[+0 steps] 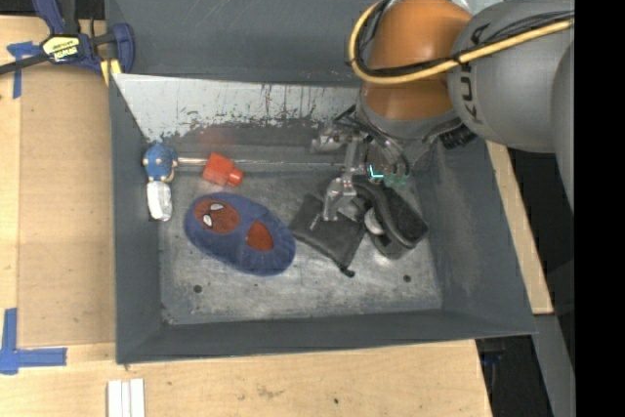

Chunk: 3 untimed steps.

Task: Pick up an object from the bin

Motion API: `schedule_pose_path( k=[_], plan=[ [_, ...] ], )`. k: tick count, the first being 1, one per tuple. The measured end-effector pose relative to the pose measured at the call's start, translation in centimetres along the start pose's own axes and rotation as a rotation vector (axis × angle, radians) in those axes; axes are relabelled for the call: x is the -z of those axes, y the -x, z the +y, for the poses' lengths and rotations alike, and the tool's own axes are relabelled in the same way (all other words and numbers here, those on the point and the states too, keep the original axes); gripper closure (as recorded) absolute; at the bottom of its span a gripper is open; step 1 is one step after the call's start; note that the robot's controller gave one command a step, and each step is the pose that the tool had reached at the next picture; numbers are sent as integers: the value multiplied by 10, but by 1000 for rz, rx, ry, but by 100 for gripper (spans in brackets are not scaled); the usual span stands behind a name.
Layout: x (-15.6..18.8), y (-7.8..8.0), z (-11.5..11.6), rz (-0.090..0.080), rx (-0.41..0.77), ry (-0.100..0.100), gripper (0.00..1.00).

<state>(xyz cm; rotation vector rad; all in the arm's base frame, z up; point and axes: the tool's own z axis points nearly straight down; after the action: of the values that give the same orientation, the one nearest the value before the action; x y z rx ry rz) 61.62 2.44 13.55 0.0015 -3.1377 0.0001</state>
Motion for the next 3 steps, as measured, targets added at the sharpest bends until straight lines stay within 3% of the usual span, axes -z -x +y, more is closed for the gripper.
schedule_pose_path(
  k=[1,2,3],
  plan=[
    [-52,4,-32,-9,-204,2,0],
    [-60,-15,-44,-22,-356,9,0],
    [-61,-17,-66,-19,-528,11,0]
  ],
)
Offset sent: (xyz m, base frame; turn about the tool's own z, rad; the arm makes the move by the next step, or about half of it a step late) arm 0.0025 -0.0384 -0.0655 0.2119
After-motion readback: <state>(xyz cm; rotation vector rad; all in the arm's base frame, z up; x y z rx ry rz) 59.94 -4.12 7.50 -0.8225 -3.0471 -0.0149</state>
